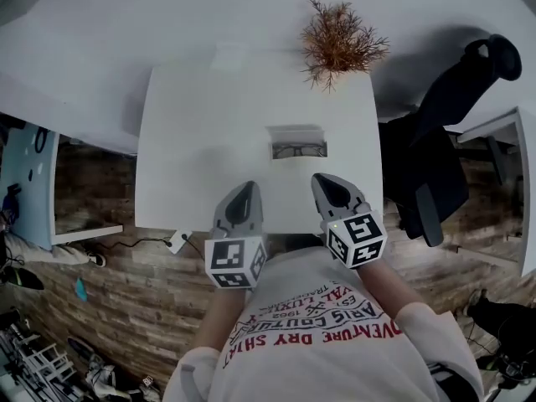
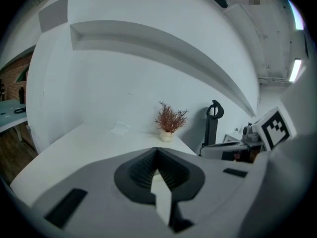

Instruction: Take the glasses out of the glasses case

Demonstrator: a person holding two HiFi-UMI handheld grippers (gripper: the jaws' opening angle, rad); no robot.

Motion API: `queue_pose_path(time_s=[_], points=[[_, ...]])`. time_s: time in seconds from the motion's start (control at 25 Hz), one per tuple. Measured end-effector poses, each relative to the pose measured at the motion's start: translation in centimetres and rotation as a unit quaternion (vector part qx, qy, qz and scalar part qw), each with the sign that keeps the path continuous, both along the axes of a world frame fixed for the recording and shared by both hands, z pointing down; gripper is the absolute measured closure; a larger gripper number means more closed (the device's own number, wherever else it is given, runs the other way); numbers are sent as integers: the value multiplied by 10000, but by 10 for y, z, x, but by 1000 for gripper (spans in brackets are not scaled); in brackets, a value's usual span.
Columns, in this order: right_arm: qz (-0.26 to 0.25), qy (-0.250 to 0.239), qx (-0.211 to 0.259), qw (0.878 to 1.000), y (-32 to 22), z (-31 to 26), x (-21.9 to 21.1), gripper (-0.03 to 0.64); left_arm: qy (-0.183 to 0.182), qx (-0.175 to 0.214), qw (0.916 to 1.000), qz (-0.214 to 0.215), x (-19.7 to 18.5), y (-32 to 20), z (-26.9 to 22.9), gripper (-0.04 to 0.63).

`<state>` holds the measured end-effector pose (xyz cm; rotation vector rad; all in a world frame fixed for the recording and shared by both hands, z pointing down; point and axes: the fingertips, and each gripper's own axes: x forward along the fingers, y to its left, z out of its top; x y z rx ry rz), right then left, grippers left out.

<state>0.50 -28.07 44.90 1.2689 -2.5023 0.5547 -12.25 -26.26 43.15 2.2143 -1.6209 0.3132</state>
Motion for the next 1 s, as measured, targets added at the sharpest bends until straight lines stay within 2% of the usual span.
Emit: queue_pose_path(time_s=[0.28, 0.48, 0.68, 0.88, 1.0], points=[[-340, 318, -582, 9972, -53, 35, 8, 604, 42, -386, 9990, -236, 8, -44, 28, 594], [-846, 684, -952, 9895, -68, 63, -1, 604, 159, -689, 9972, -246, 11, -57, 49, 594], [-1585, 1404, -1040, 9718, -74, 84, -15, 603, 238, -911, 9956, 40, 13, -65, 62, 594], [-1886, 1980, -1161, 9548, -84, 104, -28, 597, 355, -994, 9939, 309, 9, -74, 63, 594], [-2100, 2369, -1231, 9405, -90, 120, -31, 537, 404, -1046, 9931, 339, 3, -78, 67, 594]])
